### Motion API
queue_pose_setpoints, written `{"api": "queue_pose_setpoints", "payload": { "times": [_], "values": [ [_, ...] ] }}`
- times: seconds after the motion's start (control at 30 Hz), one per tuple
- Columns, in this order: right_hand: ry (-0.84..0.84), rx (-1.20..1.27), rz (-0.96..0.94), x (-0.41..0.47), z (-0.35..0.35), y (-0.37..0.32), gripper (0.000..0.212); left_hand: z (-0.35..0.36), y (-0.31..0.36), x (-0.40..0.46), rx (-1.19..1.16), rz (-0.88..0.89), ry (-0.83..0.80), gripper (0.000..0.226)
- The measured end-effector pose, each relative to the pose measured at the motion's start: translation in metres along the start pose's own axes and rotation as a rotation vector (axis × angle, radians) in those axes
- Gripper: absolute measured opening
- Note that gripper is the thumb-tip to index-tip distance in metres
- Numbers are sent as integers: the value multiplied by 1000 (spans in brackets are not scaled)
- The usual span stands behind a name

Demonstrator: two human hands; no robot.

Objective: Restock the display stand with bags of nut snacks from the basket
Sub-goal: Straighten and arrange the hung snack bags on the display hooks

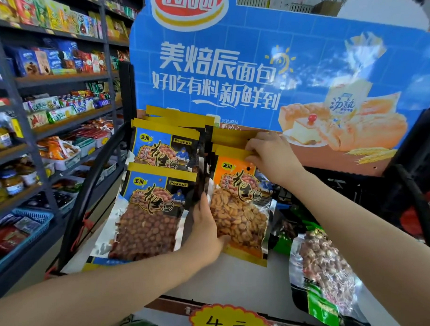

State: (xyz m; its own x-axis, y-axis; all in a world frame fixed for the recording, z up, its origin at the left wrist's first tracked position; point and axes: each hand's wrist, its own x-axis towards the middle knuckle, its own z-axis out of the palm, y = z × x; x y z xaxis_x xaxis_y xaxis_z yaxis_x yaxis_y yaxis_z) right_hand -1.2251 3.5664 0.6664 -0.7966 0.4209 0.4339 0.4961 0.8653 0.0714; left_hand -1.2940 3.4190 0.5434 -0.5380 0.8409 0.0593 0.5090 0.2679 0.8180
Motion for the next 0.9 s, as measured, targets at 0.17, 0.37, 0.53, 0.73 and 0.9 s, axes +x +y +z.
{"api": "queue_pose_setpoints", "payload": {
  "times": [0.17,0.37,0.53,0.73,0.9],
  "values": [
    [125,16,113,4,13,-11,28,3,2,3,-6,27,44,101],
    [287,-14,174,-8,10,-28,22,-29,-2,-38,69,287,-15,88],
    [263,124,-114,-13,8,-79,17,-98,-28,-62,551,308,72,71],
    [-279,52,-135,12,39,-137,45,-134,-59,-66,891,95,-135,80],
    [-297,193,72,27,43,-146,45,-136,-65,-63,918,156,-181,74]
  ]
}}
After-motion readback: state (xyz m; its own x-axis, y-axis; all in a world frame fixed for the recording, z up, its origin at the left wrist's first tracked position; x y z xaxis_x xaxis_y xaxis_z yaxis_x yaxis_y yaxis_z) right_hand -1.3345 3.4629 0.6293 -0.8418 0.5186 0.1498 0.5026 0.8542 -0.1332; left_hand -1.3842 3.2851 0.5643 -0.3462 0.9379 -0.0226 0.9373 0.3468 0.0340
